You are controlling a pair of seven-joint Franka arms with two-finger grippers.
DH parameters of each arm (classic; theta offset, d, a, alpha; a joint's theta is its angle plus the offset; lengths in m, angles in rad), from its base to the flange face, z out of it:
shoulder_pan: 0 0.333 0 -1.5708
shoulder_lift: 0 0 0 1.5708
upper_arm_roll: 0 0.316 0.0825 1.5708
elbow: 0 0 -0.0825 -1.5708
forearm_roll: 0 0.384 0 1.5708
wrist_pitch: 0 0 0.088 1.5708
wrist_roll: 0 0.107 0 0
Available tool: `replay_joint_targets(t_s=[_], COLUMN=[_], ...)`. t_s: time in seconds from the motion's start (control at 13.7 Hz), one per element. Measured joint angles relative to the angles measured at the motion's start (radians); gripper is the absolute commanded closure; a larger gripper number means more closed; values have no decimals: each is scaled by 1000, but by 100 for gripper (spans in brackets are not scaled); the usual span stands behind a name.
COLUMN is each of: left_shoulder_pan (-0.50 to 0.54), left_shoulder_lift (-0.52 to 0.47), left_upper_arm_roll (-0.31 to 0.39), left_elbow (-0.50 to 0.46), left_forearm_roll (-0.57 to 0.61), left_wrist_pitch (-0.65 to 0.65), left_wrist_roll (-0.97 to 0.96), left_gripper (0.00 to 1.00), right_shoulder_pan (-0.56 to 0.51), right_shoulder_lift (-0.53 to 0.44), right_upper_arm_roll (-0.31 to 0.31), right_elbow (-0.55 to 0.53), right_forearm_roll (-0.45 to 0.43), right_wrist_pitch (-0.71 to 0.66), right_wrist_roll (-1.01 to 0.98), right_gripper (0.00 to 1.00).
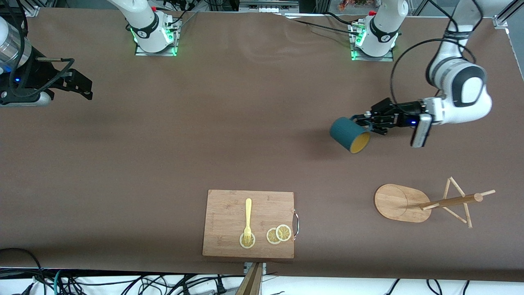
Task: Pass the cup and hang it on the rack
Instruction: 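Lift the mug by its handle with the left gripper toward the rack, then lower the mug onto a rack peg with the left gripper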
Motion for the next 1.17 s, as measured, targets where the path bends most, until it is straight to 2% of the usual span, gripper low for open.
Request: replay_joint_targets(t_s=[0.29, 0.73, 1.17], left_shoulder_pan=[62, 181, 273], left_shoulder_lift=[4, 107, 296], left_upper_arm_roll=[82, 89, 90], left_elbow=[26, 70, 276], left_forearm_roll=[8, -39, -57], left_wrist_pitch=[-157, -297, -374], left_wrist_roll=[-262, -438, -509], left_gripper=[100, 100, 100], right_shoulder_pan=[1, 6, 80], right_shoulder_lift=[11, 23, 36], right_upper_arm_roll=[4, 8, 10], right_elbow=[0, 0, 0], right_forearm_roll=[-4, -34, -126], right_wrist_pitch=[4, 24, 39], right_wrist_roll=[0, 0, 3], right_gripper=[0, 0, 0])
